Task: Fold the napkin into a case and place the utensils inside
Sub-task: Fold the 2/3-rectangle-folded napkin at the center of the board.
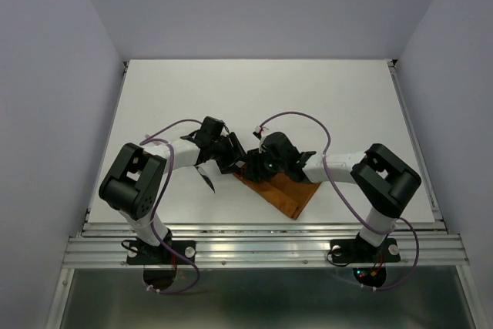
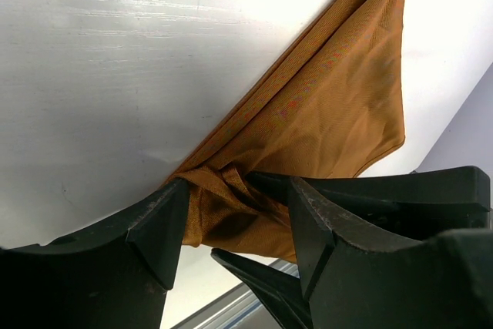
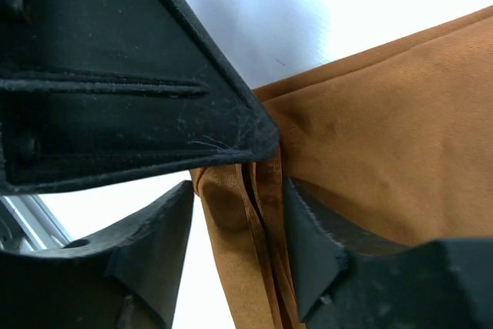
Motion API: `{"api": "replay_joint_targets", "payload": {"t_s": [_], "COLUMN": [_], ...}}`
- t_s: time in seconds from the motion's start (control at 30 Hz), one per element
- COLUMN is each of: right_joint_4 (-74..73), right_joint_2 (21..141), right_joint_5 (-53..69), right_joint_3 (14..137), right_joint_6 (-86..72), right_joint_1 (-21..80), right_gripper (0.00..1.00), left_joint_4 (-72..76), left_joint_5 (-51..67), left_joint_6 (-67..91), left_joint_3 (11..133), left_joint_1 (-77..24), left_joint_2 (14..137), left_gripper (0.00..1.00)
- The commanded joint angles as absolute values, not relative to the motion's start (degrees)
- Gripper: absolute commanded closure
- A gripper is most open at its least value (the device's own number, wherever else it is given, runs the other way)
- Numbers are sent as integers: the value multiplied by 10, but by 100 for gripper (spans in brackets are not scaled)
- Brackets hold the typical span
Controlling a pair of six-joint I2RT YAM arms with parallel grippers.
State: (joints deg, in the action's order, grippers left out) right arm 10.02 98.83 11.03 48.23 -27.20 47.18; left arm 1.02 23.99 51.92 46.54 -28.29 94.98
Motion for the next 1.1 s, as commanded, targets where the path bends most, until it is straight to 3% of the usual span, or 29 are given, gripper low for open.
{"api": "replay_joint_targets", "payload": {"t_s": [0.0,0.2,0.33,0.43,0.8,1.07], "right_joint_4": [142,147,159,174,208,227], "right_joint_2": [1004,1006,994,986,979,978], "right_joint_5": [137,132,113,111,137,148], "right_joint_3": [486,480,463,445,415,405], "right_joint_6": [-284,-290,-300,-308,-320,-331], "right_joint_1": [469,469,469,464,459,454], "right_gripper": [46,63,91,99,99,99], "left_joint_4": [-23,-23,-22,-23,-24,25], "left_joint_5": [235,235,236,240,244,288], "left_joint_6": [517,519,522,523,555,565], "left_joint_3": [454,451,449,452,483,524], "left_joint_1": [-287,-287,-287,-287,-278,-275], "left_joint_2": [935,928,920,913,856,929], "left_gripper": [35,35,34,33,36,55]}}
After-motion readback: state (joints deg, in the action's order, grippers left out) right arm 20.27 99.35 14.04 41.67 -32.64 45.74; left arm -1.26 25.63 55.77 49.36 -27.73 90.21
